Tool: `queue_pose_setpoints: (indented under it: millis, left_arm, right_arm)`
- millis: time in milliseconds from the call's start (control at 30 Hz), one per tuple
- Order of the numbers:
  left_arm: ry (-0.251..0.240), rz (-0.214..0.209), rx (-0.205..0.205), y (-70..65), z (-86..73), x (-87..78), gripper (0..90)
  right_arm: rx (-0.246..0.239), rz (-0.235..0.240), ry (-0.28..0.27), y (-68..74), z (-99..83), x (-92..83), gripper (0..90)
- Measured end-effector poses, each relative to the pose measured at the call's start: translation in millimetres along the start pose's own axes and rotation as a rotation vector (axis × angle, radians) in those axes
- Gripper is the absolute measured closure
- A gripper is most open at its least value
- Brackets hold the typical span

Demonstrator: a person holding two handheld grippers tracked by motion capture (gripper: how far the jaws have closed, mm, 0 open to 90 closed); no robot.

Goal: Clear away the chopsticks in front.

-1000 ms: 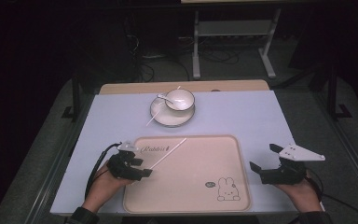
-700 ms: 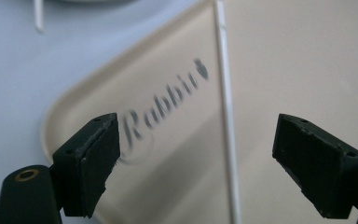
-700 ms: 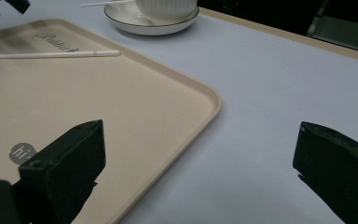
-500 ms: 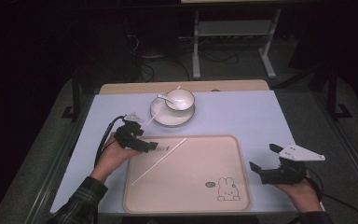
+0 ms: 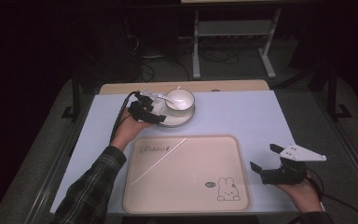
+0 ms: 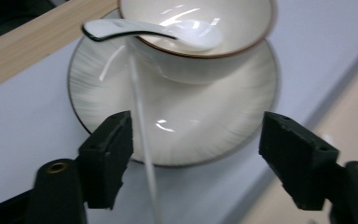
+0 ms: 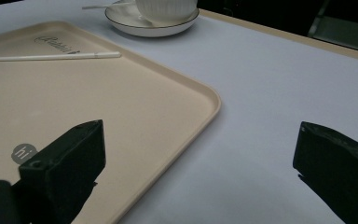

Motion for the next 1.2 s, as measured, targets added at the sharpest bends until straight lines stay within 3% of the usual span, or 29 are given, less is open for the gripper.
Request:
queue_pose_setpoints:
  millis: [267,400,800,967,1200]
  left_arm:
    - [0.001,0.083,-0.024,28.2,5.9,23.1,52.1]
    - [-0.019,0.07,-0.062,34.5,6.3,31.7,57.9]
    - [0.007,0.041,-0.122,43.8,-1.6,48.0,78.3]
    - [0.004,0.049,-0.139,44.8,-2.0,47.6,83.6]
    - [-0.019,0.029,-0.164,45.0,-0.2,41.4,84.6]
  right_arm:
    - [0.004,0.003,-0.003,-2.1,-0.4,-0.7,1.5]
    - [0.005,0.006,-0.002,-1.9,-0.5,-0.3,1.5]
    - [0.007,0.003,-0.014,-3.6,0.4,-2.2,3.9]
    - [0.003,0.006,-0.009,-3.0,-0.4,-1.8,3.9]
    - [0.006,0.007,-0.01,-3.0,-0.1,-2.4,4.0]
Point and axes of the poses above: each handheld gripper's, and its own axes: x roughly forward along the jaws, z roughly out of its top, y roughly to its left, the point moved 6 cm from there along x, roughly forward along the jaws, and after that the axes turned 14 degrees about -z, right-handed, at the moved point
